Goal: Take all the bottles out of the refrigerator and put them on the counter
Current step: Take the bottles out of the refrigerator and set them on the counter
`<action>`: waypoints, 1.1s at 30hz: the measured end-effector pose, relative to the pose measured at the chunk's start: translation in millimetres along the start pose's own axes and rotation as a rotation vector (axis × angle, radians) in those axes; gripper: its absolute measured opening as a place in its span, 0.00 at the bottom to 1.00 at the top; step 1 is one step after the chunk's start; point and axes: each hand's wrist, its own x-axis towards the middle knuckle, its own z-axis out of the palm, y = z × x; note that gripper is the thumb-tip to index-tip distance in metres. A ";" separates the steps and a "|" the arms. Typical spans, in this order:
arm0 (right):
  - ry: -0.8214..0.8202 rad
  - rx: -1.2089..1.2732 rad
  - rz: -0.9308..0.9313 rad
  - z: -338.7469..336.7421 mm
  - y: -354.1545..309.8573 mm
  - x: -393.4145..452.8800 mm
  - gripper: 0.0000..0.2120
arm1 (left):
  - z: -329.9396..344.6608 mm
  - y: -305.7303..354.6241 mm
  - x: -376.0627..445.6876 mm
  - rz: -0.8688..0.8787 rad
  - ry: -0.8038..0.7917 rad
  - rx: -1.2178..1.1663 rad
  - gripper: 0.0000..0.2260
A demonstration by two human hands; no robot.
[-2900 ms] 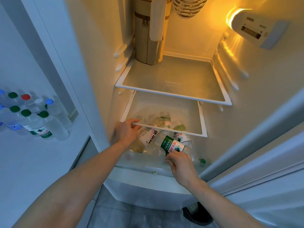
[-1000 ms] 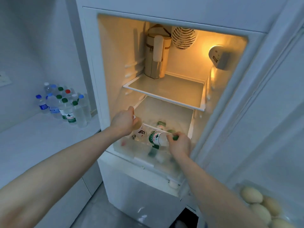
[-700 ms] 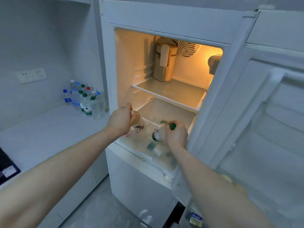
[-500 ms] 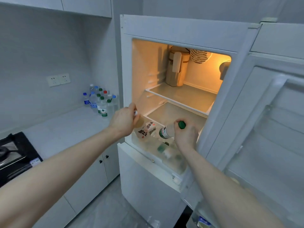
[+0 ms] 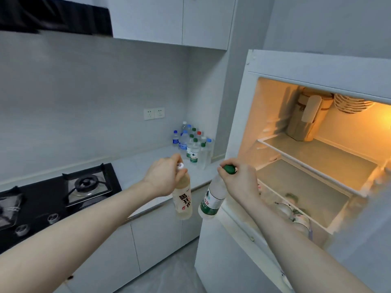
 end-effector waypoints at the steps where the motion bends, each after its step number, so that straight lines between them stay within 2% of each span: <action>1: -0.014 -0.010 -0.018 12.9 -4.7 4.6 0.02 | -3.3 -12.7 0.9 -0.013 -0.007 -0.001 0.11; 13: -0.141 -0.024 0.080 144.7 -36.6 71.3 0.02 | -14.1 -154.3 61.6 -0.156 -0.046 -0.008 0.10; 21: -0.204 -0.070 0.084 200.1 -11.4 155.5 0.04 | 22.0 -199.4 156.9 -0.193 -0.067 0.010 0.11; 33: -0.365 -0.092 0.090 293.8 40.2 299.4 0.07 | 77.0 -256.1 313.0 -0.356 -0.145 0.056 0.14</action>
